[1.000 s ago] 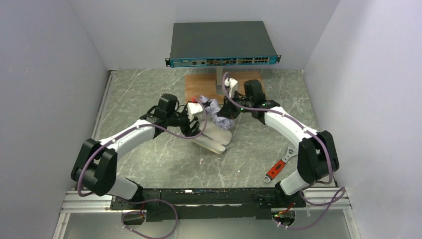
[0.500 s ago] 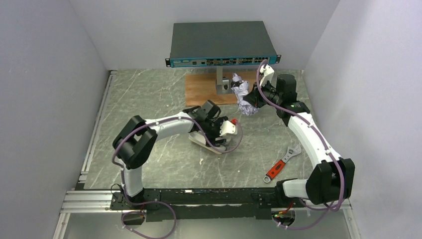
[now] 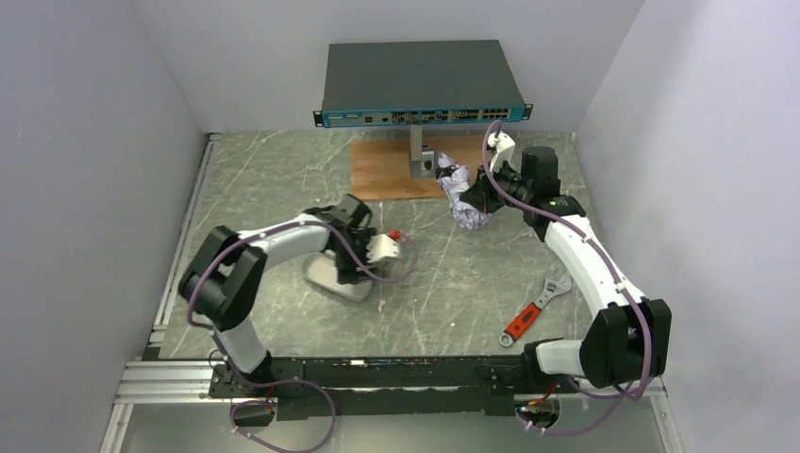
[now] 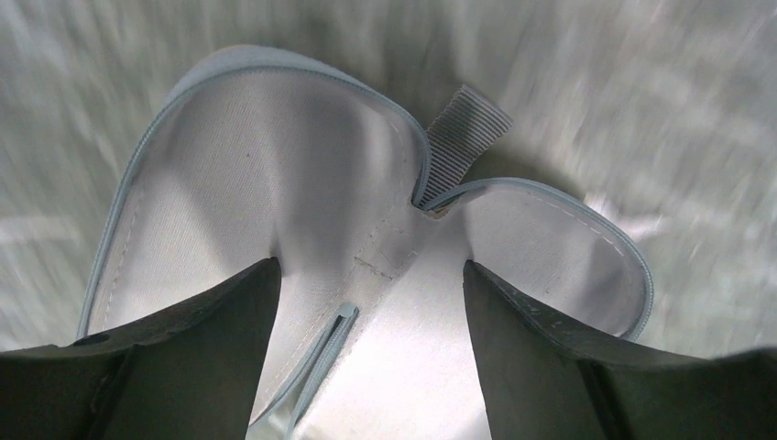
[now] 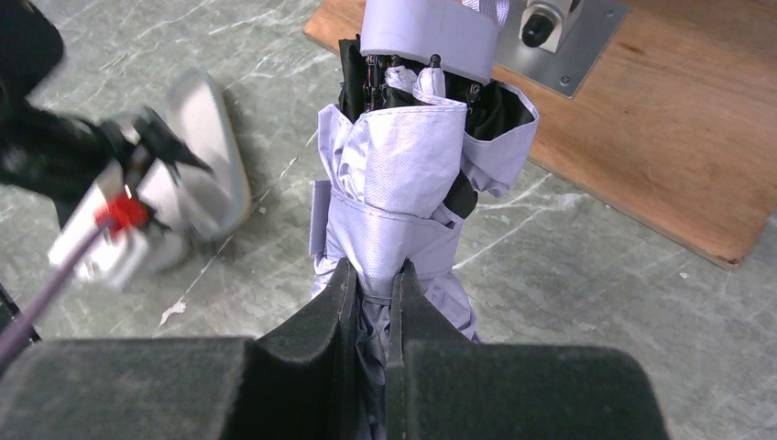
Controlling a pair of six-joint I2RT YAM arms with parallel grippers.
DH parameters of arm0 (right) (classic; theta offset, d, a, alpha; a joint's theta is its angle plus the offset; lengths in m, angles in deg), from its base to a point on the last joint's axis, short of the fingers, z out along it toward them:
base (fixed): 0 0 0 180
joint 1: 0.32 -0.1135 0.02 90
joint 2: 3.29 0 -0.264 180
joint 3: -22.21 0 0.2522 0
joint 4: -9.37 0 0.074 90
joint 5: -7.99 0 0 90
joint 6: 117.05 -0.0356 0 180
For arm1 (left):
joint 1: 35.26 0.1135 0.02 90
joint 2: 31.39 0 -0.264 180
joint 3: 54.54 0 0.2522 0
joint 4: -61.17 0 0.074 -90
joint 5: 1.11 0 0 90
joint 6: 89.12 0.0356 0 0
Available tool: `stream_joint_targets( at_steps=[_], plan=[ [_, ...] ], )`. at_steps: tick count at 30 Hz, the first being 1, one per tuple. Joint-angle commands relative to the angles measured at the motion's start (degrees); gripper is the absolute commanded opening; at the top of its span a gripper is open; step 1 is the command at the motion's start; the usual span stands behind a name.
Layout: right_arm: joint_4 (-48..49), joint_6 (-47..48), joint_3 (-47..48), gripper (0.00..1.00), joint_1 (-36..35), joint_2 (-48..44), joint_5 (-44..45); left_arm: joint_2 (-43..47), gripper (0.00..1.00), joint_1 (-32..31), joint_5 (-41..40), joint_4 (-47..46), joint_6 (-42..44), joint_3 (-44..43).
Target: Open the umbrella
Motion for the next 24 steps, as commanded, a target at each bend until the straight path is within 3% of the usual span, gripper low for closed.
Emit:
stream_joint_targets(
  at_steps=[1,10,15,18,24],
  plan=[
    [2.5,2.4,2.82,0.0,0.08,0.76,-3.08,6.56,0.78,10.12,-8.44,8.1,3.94,10.28],
    [-5.72,10.86,4.14,0.0,-0.12,4.33,-6.61,24.24,0.79,33.98,-14.59,11.97,14.45,30.62],
    [-9.36,14.29,4.71,0.0,-1.38,6.55,-8.36,29.95,0.81,46.56,-11.85,15.57,20.63,30.18],
    [-9.26,14.57,5.29,0.0,-2.98,7.0,-8.61,33.51,0.84,48.85,-5.0,20.37,20.89,26.03],
    [-3.21,7.69,6.09,0.0,-6.32,4.18,-8.95,42.76,0.97,48.83,17.68,24.92,14.47,12.17]
  ],
)
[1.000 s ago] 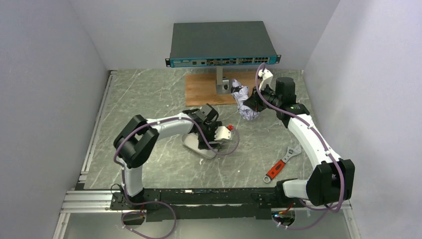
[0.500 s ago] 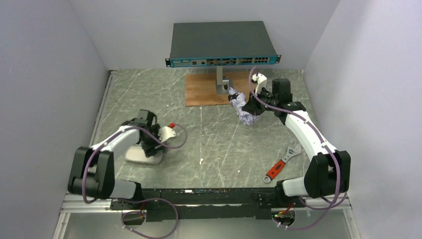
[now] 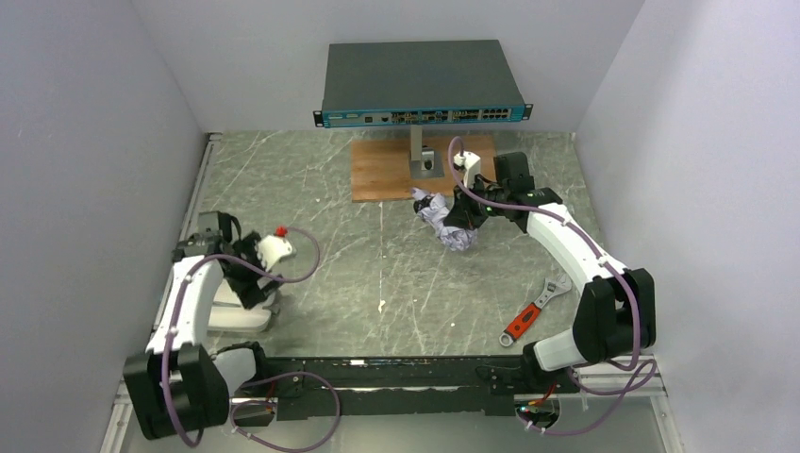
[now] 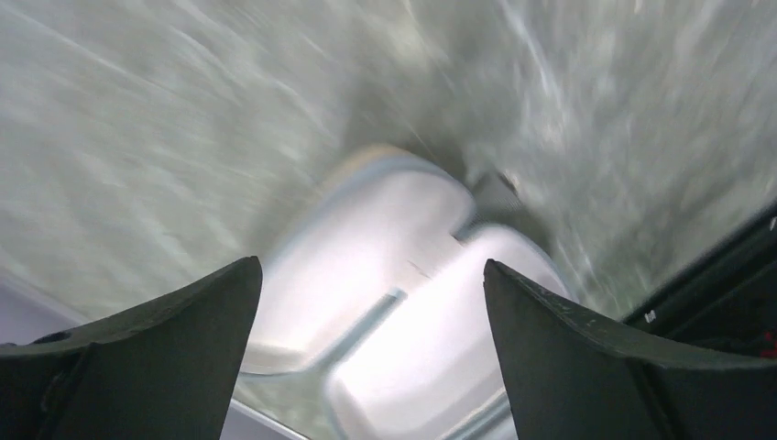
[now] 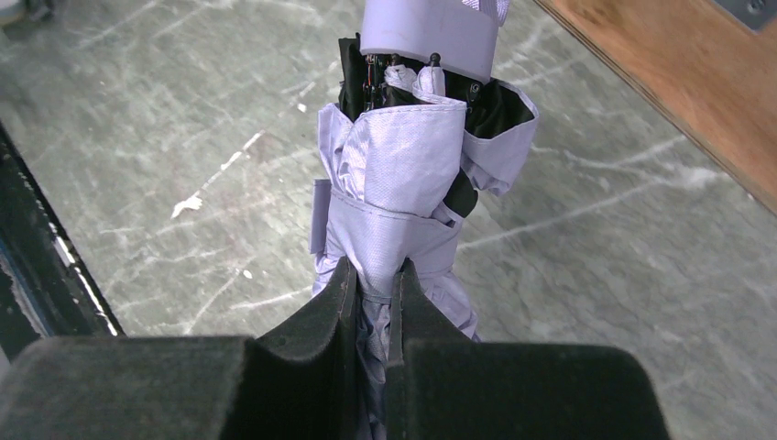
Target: Open the umbrella
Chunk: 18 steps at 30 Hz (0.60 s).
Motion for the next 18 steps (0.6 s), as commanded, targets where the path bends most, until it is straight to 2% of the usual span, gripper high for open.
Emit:
stream_joint_targets(
  at_steps=[1,7,10,13,16,18],
  plan=[
    [9.23,-5.64,3.97,0.0,-1.99,-5.1,-3.35,7.28,0.99,0.05,22.01,2.21,-6.47,-11.11],
    [10.29,-14.5,7.44,0.0,-2.53,-8.14,-6.85,9.81,1.0,-2.65,34.92,-9.5,-25.92,-17.94],
    [9.15,-16.08,7.91,0.0,-3.53,-9.68,-10.49,11.16,1.0,-8.57,37.66,-15.8,-31.35,-19.71],
    [7.05,-18.84,7.31,0.0,-5.01,-10.65,-15.22,13.93,1.0,-18.48,34.07,-18.16,-26.18,-20.84],
    [9.18,-22.22,4.2,0.0,-6.57,-12.93,-17.8,17.83,1.0,-28.39,29.77,-18.45,-12.35,-19.85],
    [10.68,-25.42,2.74,0.0,-7.43,-13.6,-19.47,20.23,1.0,-33.97,27.22,-20.79,-7.05,-18.49]
  ],
)
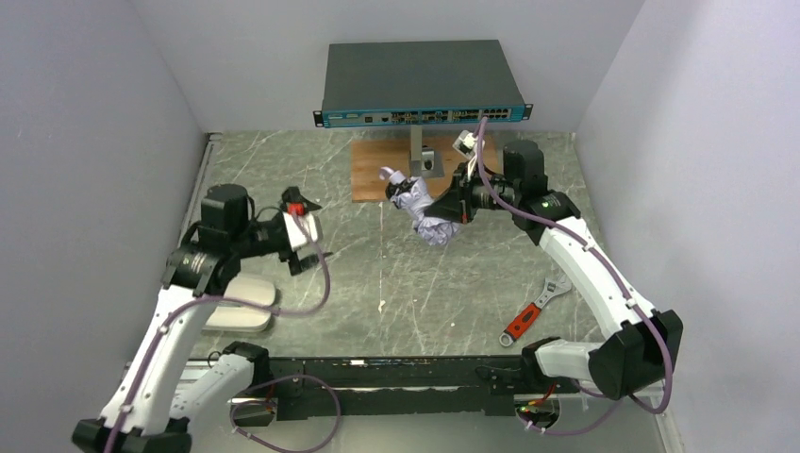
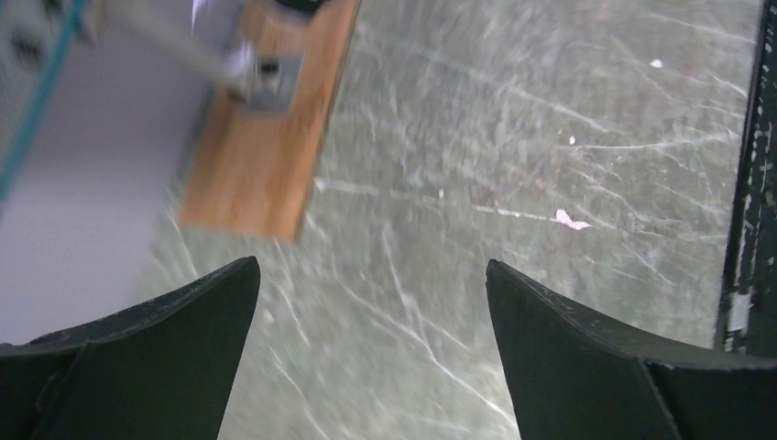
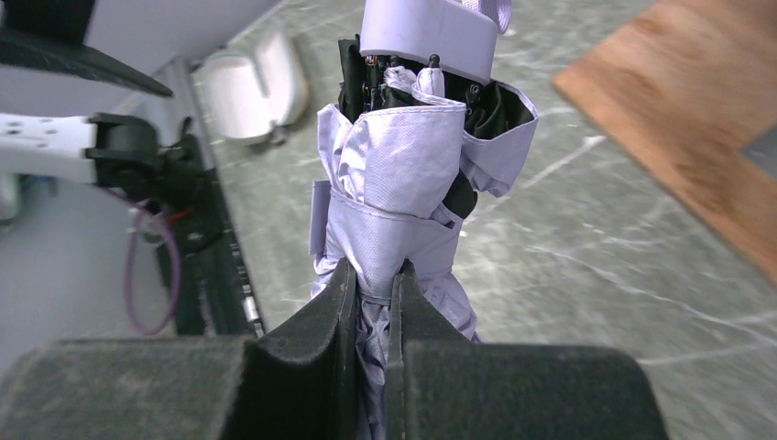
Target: Open the umbrella
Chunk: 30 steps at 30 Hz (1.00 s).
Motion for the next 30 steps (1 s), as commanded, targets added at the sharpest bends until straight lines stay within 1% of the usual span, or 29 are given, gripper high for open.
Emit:
stream_joint_targets(
  at_steps=[1,3,6,8,9,10,11,15,20,22,27,30],
  plan=[
    [5.26,-8.42,-1.9,0.0,-2.06,-3.52,-8.02,5.73,0.99,-11.09,-3.43,-6.09,13.88,-0.04],
    [3.87,-7.87,-1.63,0.0,-3.6,-4.08,-8.24,4.38,0.91,-16.6,-5.11,-4.25,18.41,-1.89],
    [0.0,-5.9,-0.6,0.0,-6.3,-5.04,-7.83,0.65,0.8,-26.07,-9.84,-0.71,21.99,-5.86],
    [-0.49,-8.03,-0.59,0.0,-6.96,-5.58,-7.47,-0.88,0.72,-32.53,-14.69,-1.48,22.63,-7.01],
    [-0.35,-9.79,-0.47,0.0,-7.05,-5.73,-7.95,-1.57,0.67,-35.18,-16.57,-1.56,23.04,-7.61],
    [-0.08,-11.07,-0.53,0.0,-7.14,-5.8,-8.79,-2.3,0.64,-38.32,-18.04,-1.71,23.2,-8.26],
    [0.05,-11.69,-0.83,0.0,-7.42,-6.02,-9.15,-2.96,0.62,-39.82,-18.96,-1.66,23.0,-8.8],
    [0.98,-12.27,-2.76,0.0,-9.24,-7.34,-8.83,-5.43,0.55,-42.95,-21.78,-0.78,22.89,-9.61],
    [-1.26,-10.43,-3.47,0.0,-10.58,-8.63,-7.67,-6.8,0.52,-45.69,-25.22,-3.26,22.7,-8.53],
    [-1.56,-10.48,-3.78,0.0,-10.85,-8.83,-7.92,-7.22,0.53,-46.14,-25.6,-3.56,23.52,-8.05],
    [-2.11,-9.78,-3.31,0.0,-11.71,-8.68,-7.98,-9.54,0.49,-46.39,-27.2,-3.0,23.87,-8.21],
    [-1.64,-10.63,-3.2,0.0,-11.66,-8.87,-8.34,-9.47,0.41,-46.38,-27.88,-2.18,26.25,-6.48]
  ],
)
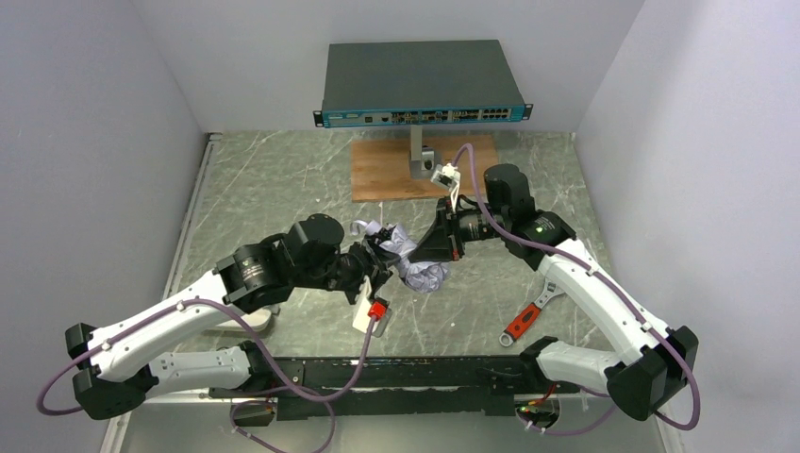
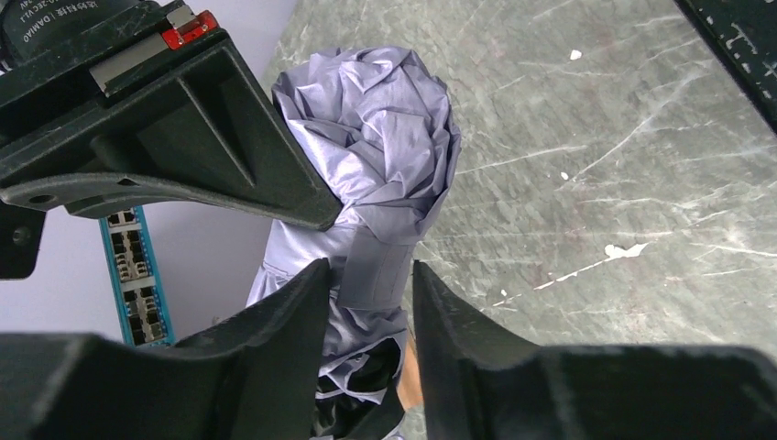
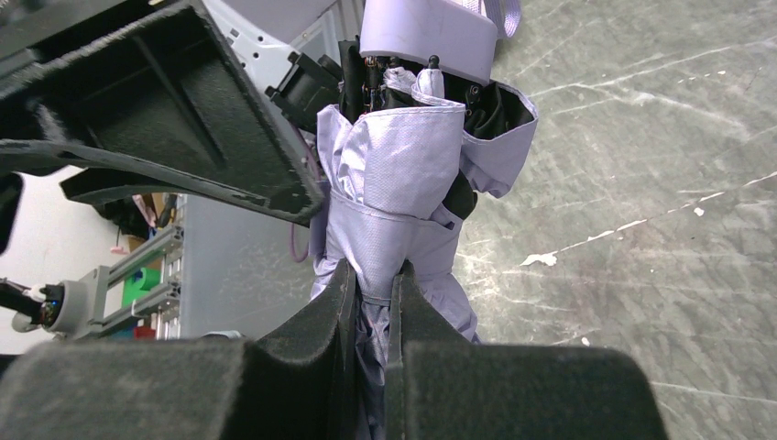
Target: Open the umbrella
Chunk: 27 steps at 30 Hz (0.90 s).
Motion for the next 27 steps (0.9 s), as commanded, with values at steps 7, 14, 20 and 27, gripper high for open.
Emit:
stream_joint_targets(
  at_steps=[7,14,20,27],
  plan=[
    [4.65,-3.71,0.31,0.0,-0.28,-2.18,-4.99,1.75,0.15,-0.45,-2.72,-0.04,5.37,5.24],
    [9.91,-10.08,1.15,0.0,2.22,-0.93,-6.41,6.36,0.0,-2.0,-0.58,2.59,8.83,11.72],
    [10.4,-11.49,4.37,0.0,3.65,-0.41,-7.02,8.14,0.0,-2.24,2.61,8.12,7.7,16.27],
    [7.63,-6.94,0.11,0.0,3.65,-2.93,-6.06,10.17,0.78,-2.19,2.37,7.75,-5.99,5.55]
  ],
)
